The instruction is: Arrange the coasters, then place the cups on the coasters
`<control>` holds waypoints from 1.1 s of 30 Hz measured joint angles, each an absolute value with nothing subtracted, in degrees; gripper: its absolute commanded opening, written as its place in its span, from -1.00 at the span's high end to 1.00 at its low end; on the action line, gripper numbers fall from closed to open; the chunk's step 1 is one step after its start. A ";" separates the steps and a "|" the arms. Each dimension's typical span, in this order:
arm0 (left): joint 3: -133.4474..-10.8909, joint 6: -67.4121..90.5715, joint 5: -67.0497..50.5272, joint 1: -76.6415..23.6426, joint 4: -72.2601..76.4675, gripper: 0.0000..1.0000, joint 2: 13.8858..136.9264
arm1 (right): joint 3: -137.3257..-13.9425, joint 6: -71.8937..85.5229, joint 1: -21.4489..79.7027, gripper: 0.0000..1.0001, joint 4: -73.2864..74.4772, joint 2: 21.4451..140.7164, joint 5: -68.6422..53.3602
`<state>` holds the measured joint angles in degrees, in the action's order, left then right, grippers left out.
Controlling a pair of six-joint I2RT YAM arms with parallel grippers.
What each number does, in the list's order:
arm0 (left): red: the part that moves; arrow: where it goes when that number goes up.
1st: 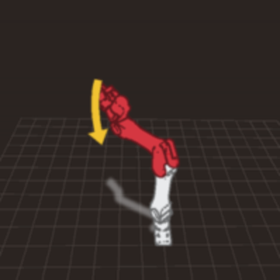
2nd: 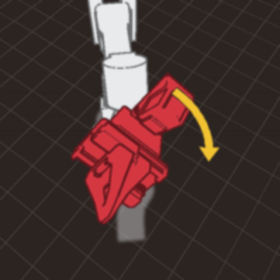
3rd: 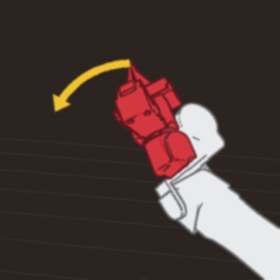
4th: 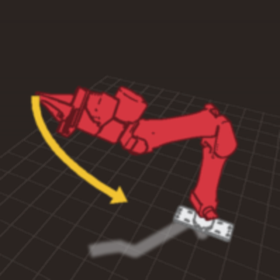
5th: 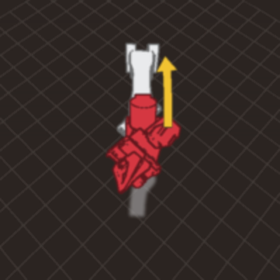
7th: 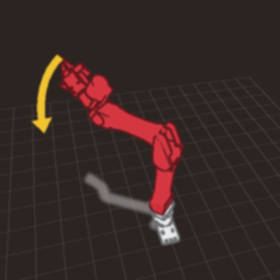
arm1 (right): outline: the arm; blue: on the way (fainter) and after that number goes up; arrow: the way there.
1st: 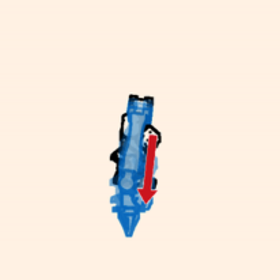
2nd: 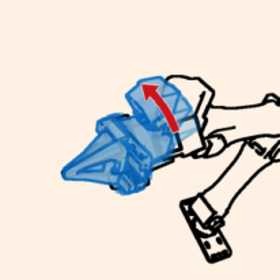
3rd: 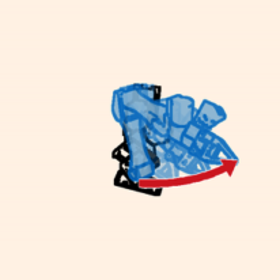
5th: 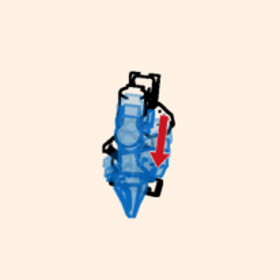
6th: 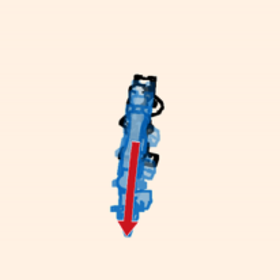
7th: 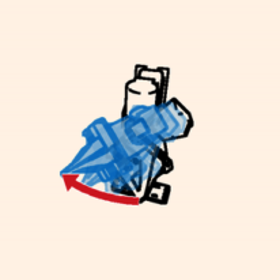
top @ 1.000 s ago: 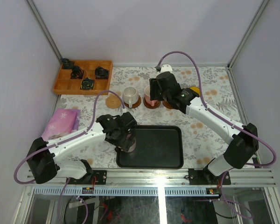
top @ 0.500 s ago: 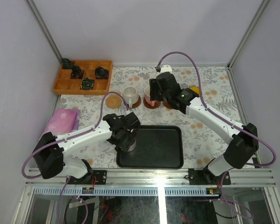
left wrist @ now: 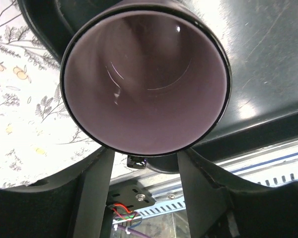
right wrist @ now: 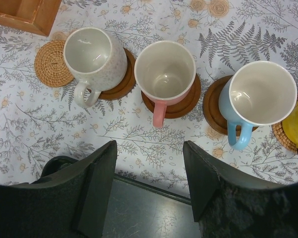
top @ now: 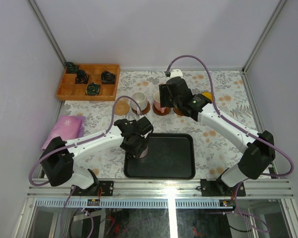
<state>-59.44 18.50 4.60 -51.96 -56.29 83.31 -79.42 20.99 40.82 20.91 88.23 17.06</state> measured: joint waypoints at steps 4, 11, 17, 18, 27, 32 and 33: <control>-59.44 18.57 3.88 -51.46 -53.43 0.14 83.40 | -79.42 20.51 40.82 -0.26 20.91 88.23 17.17; -57.95 19.73 3.55 -50.15 -46.92 0.02 83.18 | -79.42 19.70 40.64 -0.26 20.88 88.23 19.03; -53.69 21.82 3.99 -49.39 -42.41 -0.04 80.77 | -79.46 18.79 40.34 -0.26 21.02 88.23 20.12; -52.99 22.22 4.29 -49.39 -41.65 -0.04 80.25 | -79.59 18.59 40.32 -0.26 21.30 88.25 20.21; -46.50 24.86 6.68 -49.39 -34.11 0.04 75.18 | -81.30 17.91 40.18 -0.26 22.50 88.51 20.49; -45.28 24.97 7.68 -49.39 -31.20 0.26 74.83 | -81.84 17.85 40.12 -0.26 22.92 89.23 20.47; -45.17 24.99 7.70 -49.39 -30.94 0.34 74.85 | -81.84 17.85 40.10 -0.26 23.07 89.32 20.47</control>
<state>-45.17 24.99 7.70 -49.39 -30.94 74.85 -81.84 17.85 40.10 23.07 89.32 20.47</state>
